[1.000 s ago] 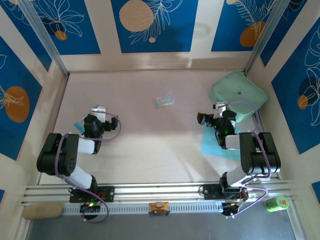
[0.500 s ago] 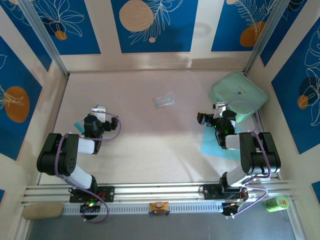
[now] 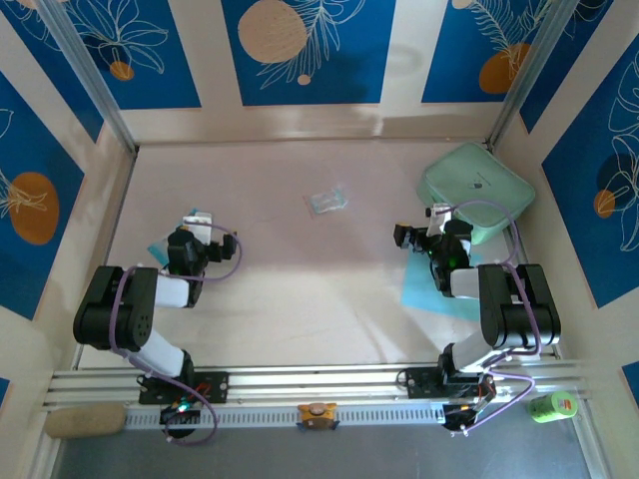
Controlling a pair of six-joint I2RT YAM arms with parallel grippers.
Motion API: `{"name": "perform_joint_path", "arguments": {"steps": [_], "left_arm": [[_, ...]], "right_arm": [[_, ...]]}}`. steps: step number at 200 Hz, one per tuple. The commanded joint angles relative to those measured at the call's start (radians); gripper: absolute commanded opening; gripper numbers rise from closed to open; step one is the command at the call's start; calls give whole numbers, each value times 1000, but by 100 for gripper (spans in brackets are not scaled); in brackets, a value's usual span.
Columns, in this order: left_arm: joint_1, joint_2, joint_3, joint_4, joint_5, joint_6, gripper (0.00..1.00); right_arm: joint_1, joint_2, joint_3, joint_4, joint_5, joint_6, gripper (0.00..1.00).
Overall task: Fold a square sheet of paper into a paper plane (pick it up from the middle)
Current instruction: Move the square sheet of paper to the center of the table.
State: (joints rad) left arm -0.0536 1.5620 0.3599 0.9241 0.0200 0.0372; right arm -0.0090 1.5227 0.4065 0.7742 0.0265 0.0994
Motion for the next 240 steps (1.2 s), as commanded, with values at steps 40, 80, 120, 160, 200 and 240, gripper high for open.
{"name": "perform_joint_path", "arguments": {"steps": [40, 80, 120, 160, 200, 240], "left_arm": [[0, -321, 71, -364, -58, -77, 100], [0, -459, 255, -816, -48, -446, 100], [1, -483, 275, -874, 37, -658, 100], [3, -562, 48, -552, 158, -822, 100], [0, -473, 132, -679, 361, -768, 100], [-2, -479, 118, -672, 389, -761, 100]], "right_arm": [[31, -222, 108, -364, 103, 62, 99], [13, -394, 257, -865, 159, 410, 99], [-58, -427, 298, -1087, -105, 574, 99], [-69, -389, 270, -1191, -132, 622, 96], [-63, -304, 244, -1203, -91, 646, 95], [-37, -219, 243, -1191, -45, 681, 95]]}}
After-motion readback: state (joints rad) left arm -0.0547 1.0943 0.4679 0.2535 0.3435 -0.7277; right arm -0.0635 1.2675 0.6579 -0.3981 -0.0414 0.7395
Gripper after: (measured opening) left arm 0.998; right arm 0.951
